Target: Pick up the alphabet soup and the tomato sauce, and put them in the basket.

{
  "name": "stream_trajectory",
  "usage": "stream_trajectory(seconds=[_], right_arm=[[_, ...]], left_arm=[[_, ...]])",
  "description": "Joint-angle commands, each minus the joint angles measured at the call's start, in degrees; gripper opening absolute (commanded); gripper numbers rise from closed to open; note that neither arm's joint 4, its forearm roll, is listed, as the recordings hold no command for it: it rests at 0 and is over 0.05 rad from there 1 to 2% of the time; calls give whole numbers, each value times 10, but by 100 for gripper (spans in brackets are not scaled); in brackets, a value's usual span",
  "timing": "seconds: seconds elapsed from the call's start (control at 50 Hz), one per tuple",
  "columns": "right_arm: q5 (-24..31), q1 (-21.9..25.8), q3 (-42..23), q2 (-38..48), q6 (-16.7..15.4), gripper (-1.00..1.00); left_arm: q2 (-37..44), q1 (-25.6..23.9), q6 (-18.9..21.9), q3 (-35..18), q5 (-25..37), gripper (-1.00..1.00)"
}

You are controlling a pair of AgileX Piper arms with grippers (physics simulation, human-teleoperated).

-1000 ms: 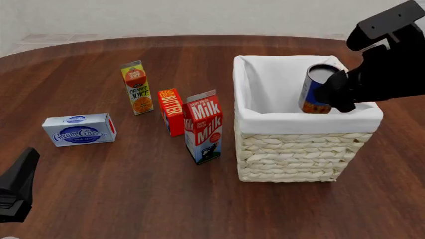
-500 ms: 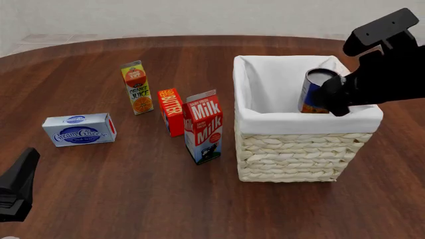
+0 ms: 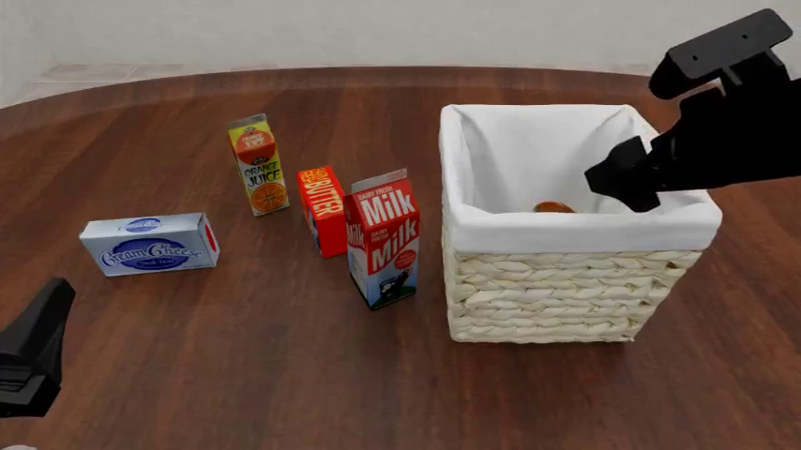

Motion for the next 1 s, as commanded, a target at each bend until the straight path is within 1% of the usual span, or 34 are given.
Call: stream_trajectory(seconds=[0.02,0.22,0.28,0.58,0.68,0.76,1.0], right_arm=[[5,-1,-7,-2,0,100],[17,-1,-23,-12,-3,100],[26,-3,-41,-12,-4,100],[54,-13,-94,-19,-14,100],[55,-19,-103,-17,-19,100],[56,-22,-109,-18,-18,100],[51,-49,-130,-19,-18,100]], left_arm=[[-3,-1,1,0,3,100],[-5,0,0,0,6,100],[-6,0,1,0,6,100],[-4,-1,0,0,5,100],[-1,-2,0,0,2,100],[0,-1,0,0,0,100],[-1,-3,0,0,1,100]])
